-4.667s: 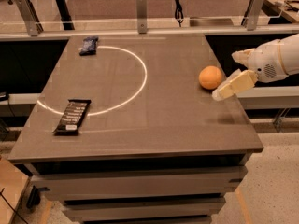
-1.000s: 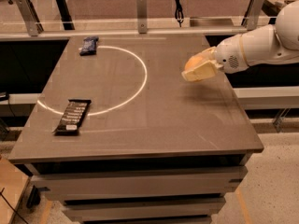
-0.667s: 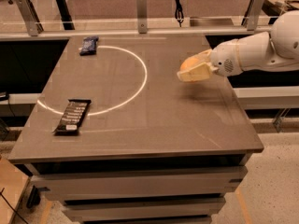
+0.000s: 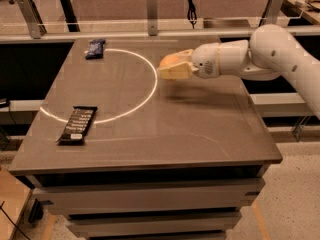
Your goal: Move orange near rxbar blueberry
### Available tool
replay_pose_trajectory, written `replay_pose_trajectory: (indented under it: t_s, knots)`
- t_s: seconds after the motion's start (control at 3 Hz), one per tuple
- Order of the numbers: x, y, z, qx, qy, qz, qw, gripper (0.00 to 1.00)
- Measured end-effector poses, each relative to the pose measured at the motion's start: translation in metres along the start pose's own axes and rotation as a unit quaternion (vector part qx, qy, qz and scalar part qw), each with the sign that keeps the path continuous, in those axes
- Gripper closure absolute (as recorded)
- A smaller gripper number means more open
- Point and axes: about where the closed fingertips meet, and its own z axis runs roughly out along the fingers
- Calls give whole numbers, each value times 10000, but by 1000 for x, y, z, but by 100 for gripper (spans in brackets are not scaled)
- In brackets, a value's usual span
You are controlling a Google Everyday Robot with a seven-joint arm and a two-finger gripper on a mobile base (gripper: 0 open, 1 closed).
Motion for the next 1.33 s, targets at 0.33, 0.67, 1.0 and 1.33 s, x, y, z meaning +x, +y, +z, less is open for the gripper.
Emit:
replay_pose_trajectory:
  t_s: [0.33, 0.67, 1.0, 1.33]
  knots:
    - [-28, 5, 50, -420, -49, -275, 9987, 100]
    - [-52, 14, 115, -874, -5, -532, 9948, 100]
    - [-52, 14, 115, -872, -3, -528, 9948, 100]
    - [-44, 13, 118, -779, -42, -382, 9962, 100]
